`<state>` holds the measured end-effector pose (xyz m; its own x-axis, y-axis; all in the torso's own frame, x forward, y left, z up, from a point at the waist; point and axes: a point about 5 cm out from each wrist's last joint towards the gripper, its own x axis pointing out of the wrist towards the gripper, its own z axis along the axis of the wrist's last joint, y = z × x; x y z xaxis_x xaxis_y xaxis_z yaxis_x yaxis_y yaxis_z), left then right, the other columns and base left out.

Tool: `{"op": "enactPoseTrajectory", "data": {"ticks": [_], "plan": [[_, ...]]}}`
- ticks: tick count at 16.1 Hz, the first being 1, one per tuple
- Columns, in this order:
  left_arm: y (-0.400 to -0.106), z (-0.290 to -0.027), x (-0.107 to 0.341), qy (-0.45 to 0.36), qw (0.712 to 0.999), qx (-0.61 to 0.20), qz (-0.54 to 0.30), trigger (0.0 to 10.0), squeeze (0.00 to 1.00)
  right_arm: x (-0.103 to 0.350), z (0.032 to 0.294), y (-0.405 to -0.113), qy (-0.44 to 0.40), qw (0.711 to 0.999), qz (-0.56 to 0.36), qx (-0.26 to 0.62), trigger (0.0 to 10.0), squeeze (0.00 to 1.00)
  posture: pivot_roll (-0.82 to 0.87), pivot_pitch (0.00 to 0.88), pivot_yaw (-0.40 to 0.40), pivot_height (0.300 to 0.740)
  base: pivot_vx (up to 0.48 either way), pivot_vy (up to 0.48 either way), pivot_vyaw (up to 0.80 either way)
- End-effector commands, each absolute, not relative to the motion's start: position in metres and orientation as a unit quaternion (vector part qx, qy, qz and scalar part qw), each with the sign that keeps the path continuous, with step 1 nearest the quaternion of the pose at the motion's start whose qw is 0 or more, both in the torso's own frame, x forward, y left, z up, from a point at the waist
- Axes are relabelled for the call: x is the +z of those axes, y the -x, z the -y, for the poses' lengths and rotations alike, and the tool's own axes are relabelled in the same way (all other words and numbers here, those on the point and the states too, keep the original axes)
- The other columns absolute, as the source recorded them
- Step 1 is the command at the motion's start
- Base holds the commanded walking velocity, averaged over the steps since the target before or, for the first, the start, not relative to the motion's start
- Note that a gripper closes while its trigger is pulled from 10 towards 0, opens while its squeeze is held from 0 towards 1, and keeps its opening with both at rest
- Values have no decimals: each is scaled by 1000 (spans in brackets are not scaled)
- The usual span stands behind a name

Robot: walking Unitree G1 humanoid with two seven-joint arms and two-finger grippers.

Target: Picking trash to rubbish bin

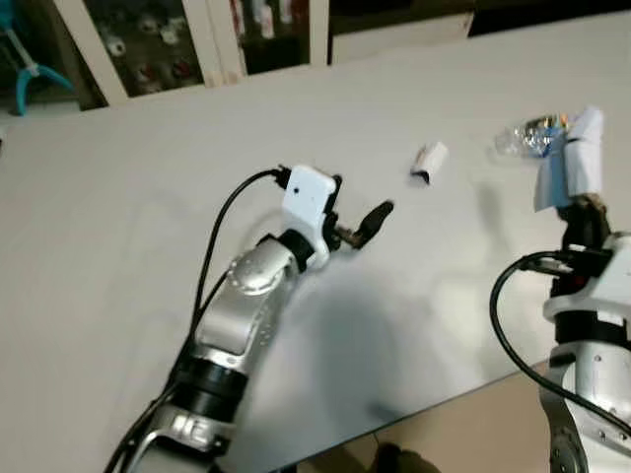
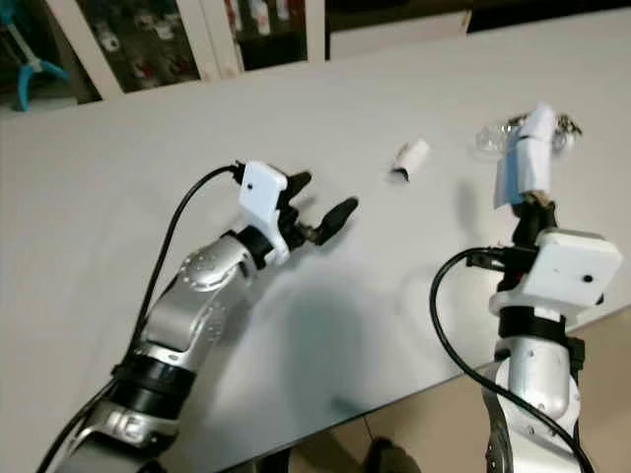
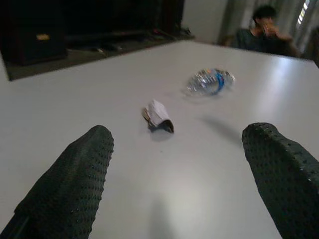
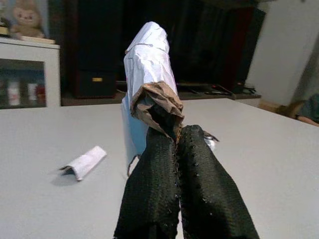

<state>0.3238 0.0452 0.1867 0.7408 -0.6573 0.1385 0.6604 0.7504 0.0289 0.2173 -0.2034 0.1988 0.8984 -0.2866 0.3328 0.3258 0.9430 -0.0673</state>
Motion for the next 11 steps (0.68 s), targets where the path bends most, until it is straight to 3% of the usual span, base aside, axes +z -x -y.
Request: {"op": "enactPoseTrajectory", "data": {"ticks": [1, 7, 11], "plan": [[-326, -46, 183, 10, 937, -342, 64, 10000, 0, 202, 202, -213, 61, 972, 162, -161, 10000, 0, 96, 106, 17, 740, 0, 0, 800], [-331, -40, 178, 16, 938, -339, 66, 10000, 0, 208, 204, -209, 64, 972, 145, -172, 10000, 0, 64, 97, 10, 740, 0, -56, 715], [-335, -41, 174, 13, 942, -332, 58, 10000, 0, 208, 200, -209, 60, 974, 140, -169, 10000, 0, 61, 94, 13, 740, 0, -393, 0]]}}
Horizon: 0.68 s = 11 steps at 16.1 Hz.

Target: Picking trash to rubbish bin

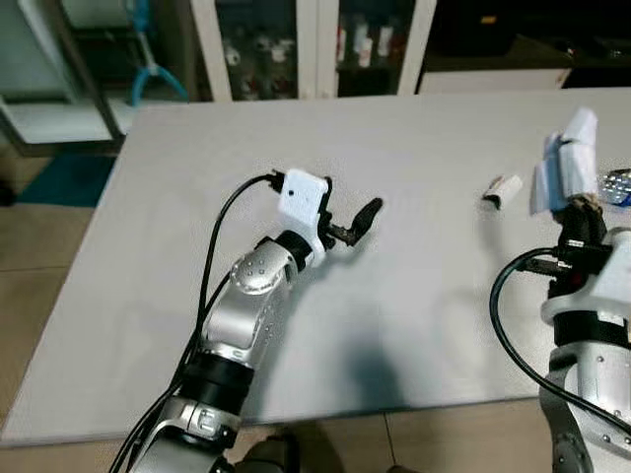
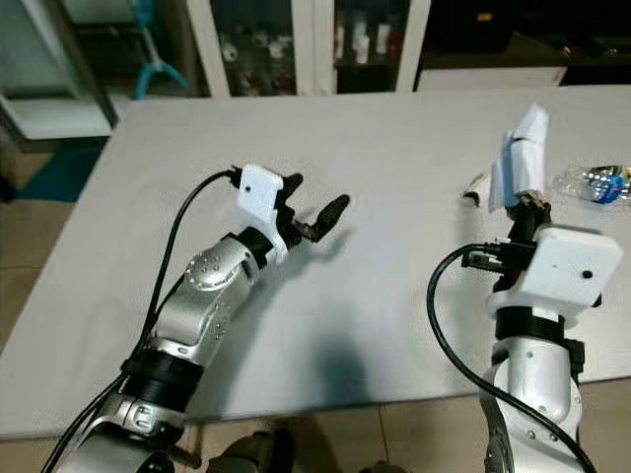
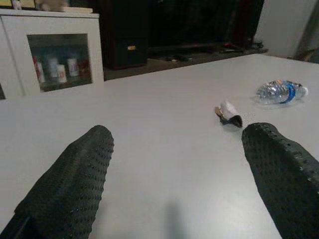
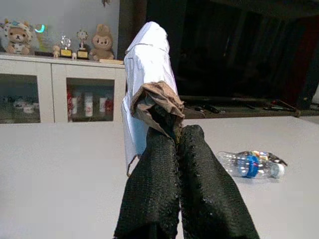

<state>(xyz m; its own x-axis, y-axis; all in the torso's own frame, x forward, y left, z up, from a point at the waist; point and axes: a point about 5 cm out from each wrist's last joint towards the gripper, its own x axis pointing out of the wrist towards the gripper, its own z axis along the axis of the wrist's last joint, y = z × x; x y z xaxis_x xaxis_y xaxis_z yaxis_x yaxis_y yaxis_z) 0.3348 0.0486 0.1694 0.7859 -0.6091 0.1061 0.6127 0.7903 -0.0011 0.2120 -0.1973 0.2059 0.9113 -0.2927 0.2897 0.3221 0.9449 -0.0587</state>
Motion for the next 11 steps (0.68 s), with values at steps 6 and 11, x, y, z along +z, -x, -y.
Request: {"op": "enactPoseTrajectory", "data": {"ticks": [6, 11], "plan": [[-338, -40, 170, 14, 942, -331, 54, 10000, 0, 210, 198, -211, 59, 975, 138, -167, 10000, 0, 57, 88, 16, 740, 0, -423, 285], [-339, -40, 168, 14, 943, -330, 52, 10000, 0, 211, 197, -211, 63, 975, 138, -164, 10000, 0, 56, 89, 15, 740, 0, -425, 0]]}}
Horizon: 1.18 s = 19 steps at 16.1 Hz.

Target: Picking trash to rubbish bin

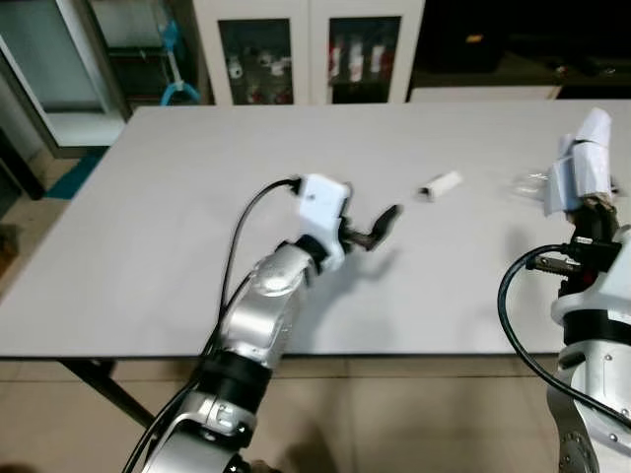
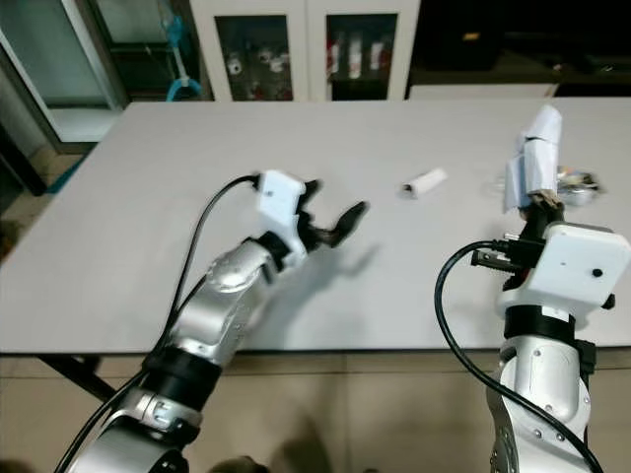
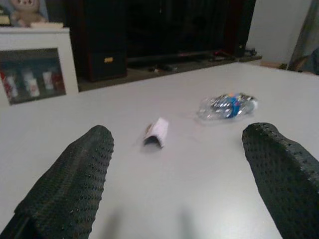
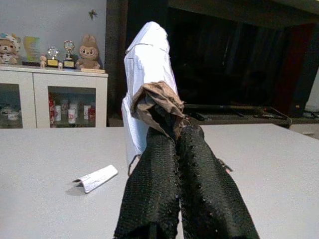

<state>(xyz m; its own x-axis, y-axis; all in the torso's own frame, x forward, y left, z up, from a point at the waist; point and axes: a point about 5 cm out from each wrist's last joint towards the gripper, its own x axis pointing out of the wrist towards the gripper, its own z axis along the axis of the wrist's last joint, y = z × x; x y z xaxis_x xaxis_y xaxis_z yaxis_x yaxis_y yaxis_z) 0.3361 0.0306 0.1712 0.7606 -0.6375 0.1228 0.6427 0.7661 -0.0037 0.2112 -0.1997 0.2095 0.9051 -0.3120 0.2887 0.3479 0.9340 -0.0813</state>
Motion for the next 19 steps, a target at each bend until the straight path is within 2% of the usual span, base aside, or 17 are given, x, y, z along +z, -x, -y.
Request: {"op": "enactPoseTrajectory", "data": {"ticks": [1, 15, 19], "plan": [[-339, -40, 167, 13, 943, -329, 51, 10000, 0, 212, 197, -212, 63, 975, 138, -163, 10000, 0, 57, 87, 12, 740, 0, -424, 0], [-342, -37, 165, 16, 946, -321, 49, 10000, 0, 214, 196, -214, 74, 976, 137, -153, 10000, 0, 54, 85, 4, 740, 0, -419, 0], [-343, -38, 164, 18, 947, -318, 48, 10000, 0, 213, 197, -214, 76, 976, 133, -153, 10000, 0, 52, 87, 0, 740, 184, -411, 406]]}}
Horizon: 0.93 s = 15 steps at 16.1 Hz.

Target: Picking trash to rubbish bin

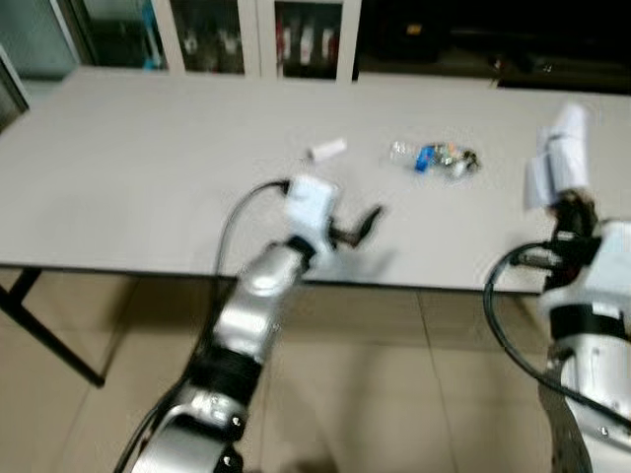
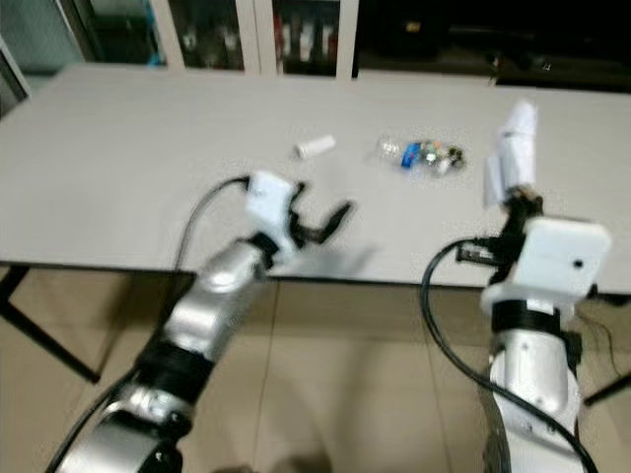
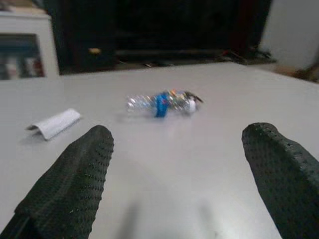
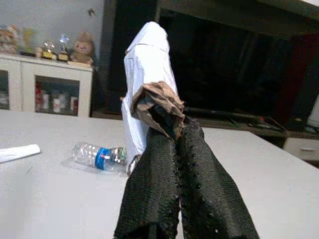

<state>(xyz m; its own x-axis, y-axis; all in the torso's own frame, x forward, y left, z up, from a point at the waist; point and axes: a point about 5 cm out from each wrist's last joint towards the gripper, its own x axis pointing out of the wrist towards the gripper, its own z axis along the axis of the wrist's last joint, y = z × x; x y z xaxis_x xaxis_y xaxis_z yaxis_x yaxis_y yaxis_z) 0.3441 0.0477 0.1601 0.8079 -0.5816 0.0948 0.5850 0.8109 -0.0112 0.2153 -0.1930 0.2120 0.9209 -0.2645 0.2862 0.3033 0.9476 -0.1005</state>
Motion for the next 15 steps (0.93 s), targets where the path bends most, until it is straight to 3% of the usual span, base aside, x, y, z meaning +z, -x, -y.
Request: {"op": "enactPoseTrajectory", "data": {"ticks": [1, 15], "plan": [[-343, -38, 164, 18, 947, -317, 47, 10000, 0, 212, 197, -214, 76, 976, 132, -152, 10000, 0, 52, 88, -1, 740, 259, -401, 406], [-344, -37, 160, 20, 949, -311, 43, 10000, 0, 214, 197, -216, 80, 977, 130, -148, 10000, 0, 50, 89, -16, 740, 264, -398, 637]]}}
